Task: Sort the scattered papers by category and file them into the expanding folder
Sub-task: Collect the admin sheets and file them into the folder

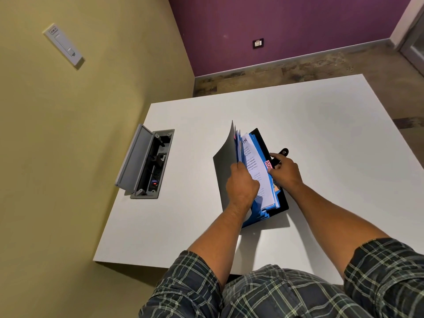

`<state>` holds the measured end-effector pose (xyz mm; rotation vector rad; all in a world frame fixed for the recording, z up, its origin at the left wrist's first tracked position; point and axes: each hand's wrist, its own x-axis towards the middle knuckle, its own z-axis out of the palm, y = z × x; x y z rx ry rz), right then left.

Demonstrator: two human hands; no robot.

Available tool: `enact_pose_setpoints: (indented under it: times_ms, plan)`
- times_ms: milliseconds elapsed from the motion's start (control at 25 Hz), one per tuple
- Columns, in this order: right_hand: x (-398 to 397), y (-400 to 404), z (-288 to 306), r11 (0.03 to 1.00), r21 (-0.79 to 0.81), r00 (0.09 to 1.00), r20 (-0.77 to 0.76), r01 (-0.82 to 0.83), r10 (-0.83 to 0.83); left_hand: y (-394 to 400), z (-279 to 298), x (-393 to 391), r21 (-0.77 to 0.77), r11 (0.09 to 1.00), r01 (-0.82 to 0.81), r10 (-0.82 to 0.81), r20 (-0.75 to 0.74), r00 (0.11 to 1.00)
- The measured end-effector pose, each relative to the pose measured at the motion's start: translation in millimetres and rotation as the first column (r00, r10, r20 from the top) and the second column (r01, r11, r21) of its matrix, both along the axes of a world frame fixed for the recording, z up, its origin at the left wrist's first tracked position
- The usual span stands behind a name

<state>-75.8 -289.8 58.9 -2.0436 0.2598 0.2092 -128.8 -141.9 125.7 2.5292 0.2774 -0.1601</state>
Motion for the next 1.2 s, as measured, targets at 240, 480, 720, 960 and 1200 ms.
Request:
enact_pose_setpoints:
  times_ms: [240, 480, 720, 960, 1200]
  plan:
    - [-22.1, -11.7, -7.5, 0.999, -0.034, 0.999, 0.038, 0.036, -0.035, -22.7, -17.1, -1.3, 0.056, 0.985, 0.162, -0.158, -0.066, 0.985]
    - [-36.5, -10.6, -13.0, 0.988, -0.021, 0.988, 0.024, 0.151, -0.151, -38.2, -36.5, -5.8, 0.035, 0.957, 0.287, -0.281, -0.132, 0.951]
    - [-42.6, -25.4, -33.4, 0.987, -0.009, 0.985, -0.067, 0.158, -0.158, -30.0, -69.4, -17.6, -0.108, 0.904, 0.414, -0.428, -0.27, 0.863]
    - [-39.4, -37.5, -59.0, 0.987, -0.094, 0.977, -0.155, 0.13, -0.144, -9.3, -100.5, -30.6, 0.018, 0.796, 0.605, -0.518, -0.496, 0.696]
    - [-43.4, -39.5, -72.7, 0.972, -0.234, 0.982, -0.172, 0.034, -0.076, -7.6, -114.8, -32.6, 0.023, 0.748, 0.663, -0.528, -0.584, 0.616]
